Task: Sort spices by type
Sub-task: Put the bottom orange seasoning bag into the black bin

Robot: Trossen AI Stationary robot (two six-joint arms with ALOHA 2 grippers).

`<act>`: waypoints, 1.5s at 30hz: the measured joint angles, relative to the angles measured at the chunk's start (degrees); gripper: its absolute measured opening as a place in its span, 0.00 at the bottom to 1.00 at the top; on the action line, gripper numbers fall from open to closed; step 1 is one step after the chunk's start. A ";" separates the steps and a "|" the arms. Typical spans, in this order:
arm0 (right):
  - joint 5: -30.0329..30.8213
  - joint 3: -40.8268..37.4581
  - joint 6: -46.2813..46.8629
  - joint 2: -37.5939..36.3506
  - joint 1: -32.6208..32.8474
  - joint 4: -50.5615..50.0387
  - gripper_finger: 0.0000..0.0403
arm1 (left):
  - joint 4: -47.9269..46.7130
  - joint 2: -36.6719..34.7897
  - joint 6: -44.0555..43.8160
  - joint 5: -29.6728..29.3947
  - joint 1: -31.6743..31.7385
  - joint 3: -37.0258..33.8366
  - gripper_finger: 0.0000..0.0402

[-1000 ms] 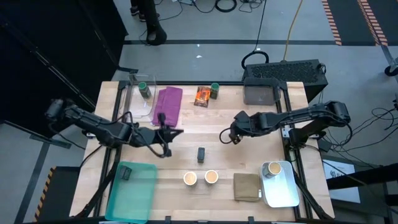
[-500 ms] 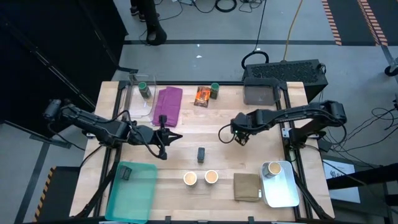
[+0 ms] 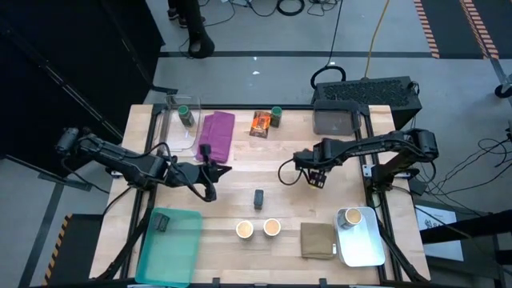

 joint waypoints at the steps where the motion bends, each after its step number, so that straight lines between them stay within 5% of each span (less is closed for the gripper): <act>1: 0.48 0.00 -0.71 0.00 0.02 0.60 0.79 | 0.01 0.00 0.00 -0.66 0.00 0.00 0.02; 7: 0.55 0.00 -5.23 0.00 0.64 -0.63 0.79 | -1.95 -0.22 -1.43 -0.41 -0.48 0.00 0.03; 12: 0.59 0.00 -5.92 0.00 0.98 -0.30 0.79 | -11.83 -5.69 -3.39 17.28 -3.03 0.00 0.03; 14: 0.84 0.00 -6.04 0.00 0.94 0.73 0.79 | -13.33 -9.13 -5.17 19.88 -4.32 0.00 0.03; 21: 2.97 0.00 -8.30 -0.02 0.46 3.98 0.79 | -14.08 -18.30 -7.54 10.84 -5.74 0.02 0.03; 30: 1.61 0.00 -2.30 -0.02 -2.99 2.12 0.79 | -15.88 -20.76 -12.42 -2.49 -5.68 0.02 0.03; 41: -1.09 0.00 5.61 -0.02 -6.22 2.08 0.79 | -16.47 -20.74 -12.48 -3.30 -5.66 0.02 0.03; 45: -0.94 0.00 1.95 -0.02 -5.62 2.54 0.79 | -16.45 -20.74 -12.48 -3.30 -5.67 0.02 0.03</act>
